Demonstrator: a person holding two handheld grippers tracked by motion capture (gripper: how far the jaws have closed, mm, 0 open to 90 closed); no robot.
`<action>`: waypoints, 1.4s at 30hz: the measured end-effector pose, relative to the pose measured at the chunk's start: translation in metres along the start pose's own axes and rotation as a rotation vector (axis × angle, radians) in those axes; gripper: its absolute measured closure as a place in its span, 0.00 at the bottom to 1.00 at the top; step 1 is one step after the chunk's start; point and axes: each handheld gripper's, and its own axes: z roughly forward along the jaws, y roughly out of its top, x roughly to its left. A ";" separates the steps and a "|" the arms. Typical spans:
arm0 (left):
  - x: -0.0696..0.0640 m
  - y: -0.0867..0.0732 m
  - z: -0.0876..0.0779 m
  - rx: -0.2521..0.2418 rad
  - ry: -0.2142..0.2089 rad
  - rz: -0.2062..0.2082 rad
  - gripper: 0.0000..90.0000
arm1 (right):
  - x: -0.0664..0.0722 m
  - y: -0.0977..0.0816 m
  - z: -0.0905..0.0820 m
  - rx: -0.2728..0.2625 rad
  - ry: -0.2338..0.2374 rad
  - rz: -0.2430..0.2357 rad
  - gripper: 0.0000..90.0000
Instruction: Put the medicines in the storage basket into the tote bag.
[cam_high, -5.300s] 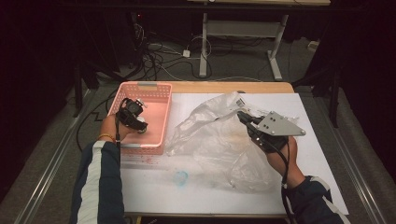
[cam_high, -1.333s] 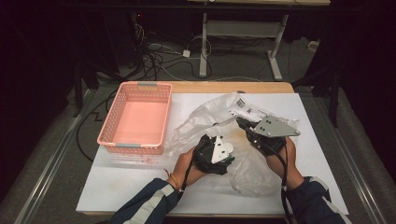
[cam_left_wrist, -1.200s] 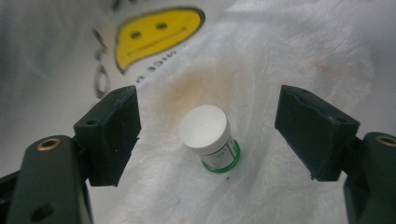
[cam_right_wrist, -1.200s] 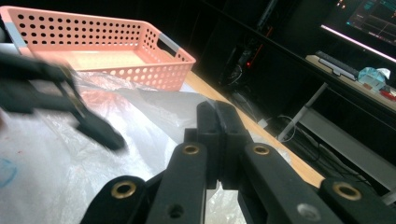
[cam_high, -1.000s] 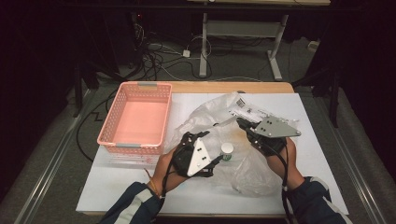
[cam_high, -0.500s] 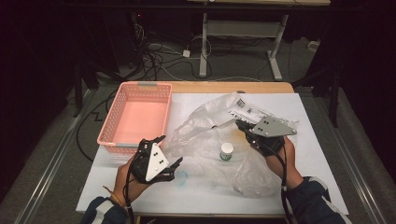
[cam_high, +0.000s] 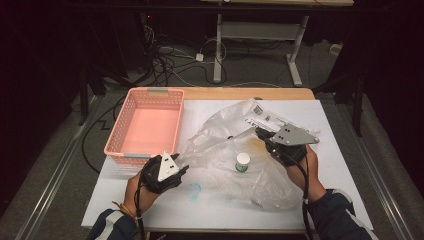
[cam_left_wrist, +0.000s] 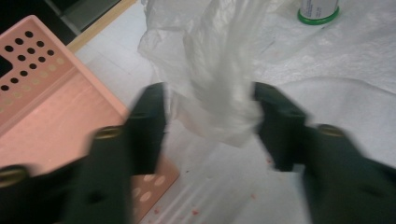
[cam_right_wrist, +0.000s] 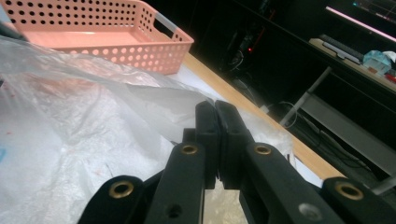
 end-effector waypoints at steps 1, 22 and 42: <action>0.000 0.001 0.000 0.005 0.000 0.003 0.63 | 0.000 0.000 0.000 0.000 0.000 0.000 1.00; -0.006 0.003 -0.002 -0.019 -0.022 0.012 0.93 | 0.002 0.006 -0.049 -0.112 0.043 0.087 0.48; -0.011 0.004 0.004 0.000 -0.031 0.037 0.93 | 0.077 -0.053 -0.096 0.049 0.339 -0.046 0.18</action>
